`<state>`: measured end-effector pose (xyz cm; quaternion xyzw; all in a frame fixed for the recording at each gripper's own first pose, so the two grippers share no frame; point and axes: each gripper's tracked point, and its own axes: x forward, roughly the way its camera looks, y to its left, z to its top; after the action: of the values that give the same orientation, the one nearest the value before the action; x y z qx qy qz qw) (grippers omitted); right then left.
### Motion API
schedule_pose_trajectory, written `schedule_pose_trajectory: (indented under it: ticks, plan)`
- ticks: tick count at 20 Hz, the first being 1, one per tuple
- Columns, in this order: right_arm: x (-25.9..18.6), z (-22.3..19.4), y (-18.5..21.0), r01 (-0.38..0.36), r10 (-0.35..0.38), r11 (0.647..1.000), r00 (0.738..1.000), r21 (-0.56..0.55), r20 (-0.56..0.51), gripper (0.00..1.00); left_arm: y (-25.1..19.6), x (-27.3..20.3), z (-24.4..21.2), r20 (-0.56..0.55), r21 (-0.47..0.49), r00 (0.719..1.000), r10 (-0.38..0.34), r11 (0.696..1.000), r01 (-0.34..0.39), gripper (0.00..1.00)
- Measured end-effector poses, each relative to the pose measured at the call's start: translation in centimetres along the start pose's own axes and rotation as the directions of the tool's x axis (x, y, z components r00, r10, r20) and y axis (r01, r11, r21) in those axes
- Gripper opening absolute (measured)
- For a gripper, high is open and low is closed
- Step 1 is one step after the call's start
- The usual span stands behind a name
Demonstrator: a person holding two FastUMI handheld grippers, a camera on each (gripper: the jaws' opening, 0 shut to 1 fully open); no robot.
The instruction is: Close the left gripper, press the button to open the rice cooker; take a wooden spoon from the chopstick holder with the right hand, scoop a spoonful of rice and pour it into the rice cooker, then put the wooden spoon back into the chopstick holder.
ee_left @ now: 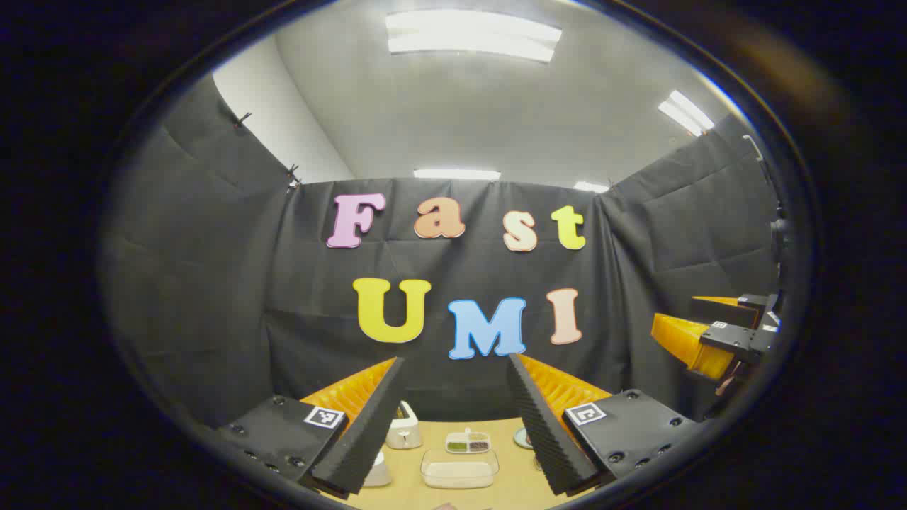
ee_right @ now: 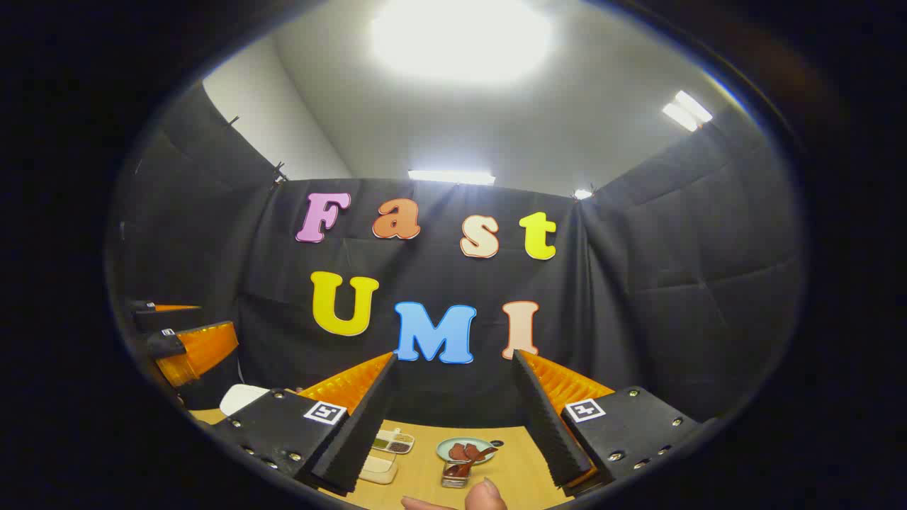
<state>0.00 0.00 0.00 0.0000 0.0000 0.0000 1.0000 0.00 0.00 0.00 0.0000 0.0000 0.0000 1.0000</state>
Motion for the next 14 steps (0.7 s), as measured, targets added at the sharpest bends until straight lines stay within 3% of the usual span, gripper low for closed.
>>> schedule_pose_trajectory:
  ticks: [8, 14]
  plan:
    - [0.2, -0.4, 5.0, -0.082, 0.083, 0.996, 0.995, 0.029, -0.053, 0.96, 4.7, -0.1, -0.8, -0.017, -0.014, 0.999, 0.034, 0.999, -0.035, 0.99]
    - [-0.4, -1.3, 7.0, -0.08, 0.085, 0.996, 0.991, 0.043, -0.107, 0.96, 7.3, -0.3, -2.3, -0.05, -0.01, 0.998, 0.035, 0.999, -0.036, 0.98]
